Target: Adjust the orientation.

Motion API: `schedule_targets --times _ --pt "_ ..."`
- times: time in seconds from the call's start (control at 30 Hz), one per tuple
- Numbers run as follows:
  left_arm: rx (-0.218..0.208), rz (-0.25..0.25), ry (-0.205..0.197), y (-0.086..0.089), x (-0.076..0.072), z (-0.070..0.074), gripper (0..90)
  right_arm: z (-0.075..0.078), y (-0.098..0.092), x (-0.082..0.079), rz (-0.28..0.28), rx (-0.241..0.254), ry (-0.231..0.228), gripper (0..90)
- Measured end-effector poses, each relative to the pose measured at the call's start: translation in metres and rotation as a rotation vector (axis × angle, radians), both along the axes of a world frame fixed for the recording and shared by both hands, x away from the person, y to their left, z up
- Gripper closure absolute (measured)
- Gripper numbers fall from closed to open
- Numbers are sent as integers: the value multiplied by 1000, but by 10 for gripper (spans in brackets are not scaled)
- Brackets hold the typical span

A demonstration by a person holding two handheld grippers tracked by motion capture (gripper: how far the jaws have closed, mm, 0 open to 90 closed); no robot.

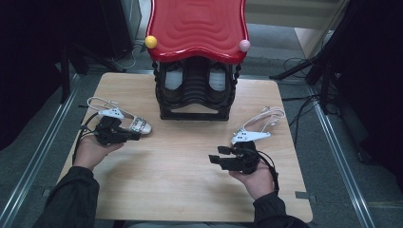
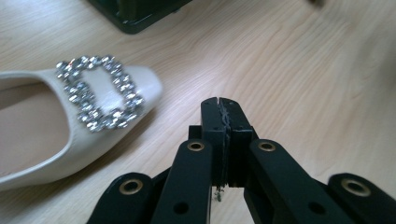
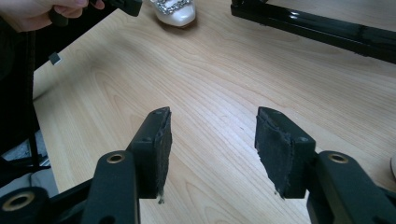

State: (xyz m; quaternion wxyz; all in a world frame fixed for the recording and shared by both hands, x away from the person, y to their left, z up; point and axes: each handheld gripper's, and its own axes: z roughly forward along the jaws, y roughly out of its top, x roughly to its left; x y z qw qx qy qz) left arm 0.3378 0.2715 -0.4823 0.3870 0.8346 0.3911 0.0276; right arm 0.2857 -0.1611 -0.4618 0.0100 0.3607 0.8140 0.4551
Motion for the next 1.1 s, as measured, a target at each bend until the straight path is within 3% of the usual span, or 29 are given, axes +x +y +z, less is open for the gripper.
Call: schedule_targets --times 0.23,0.47,0.57,0.73,1.1 --pt "15 32 46 13 10 -18 899 0 -1 -1 -6 -1 -2 466" --pt "36 71 44 20 24 -28 896 -2 -4 -5 -13 -20 -16 463" --pt "10 72 51 23 27 -30 900 -3 -7 -7 -22 -22 -13 461" --pt "17 65 31 18 32 -28 900 -4 -10 -11 -34 -34 -7 461" --pt "33 88 42 3 49 -30 900 -6 -21 -18 -74 -43 -7 461"
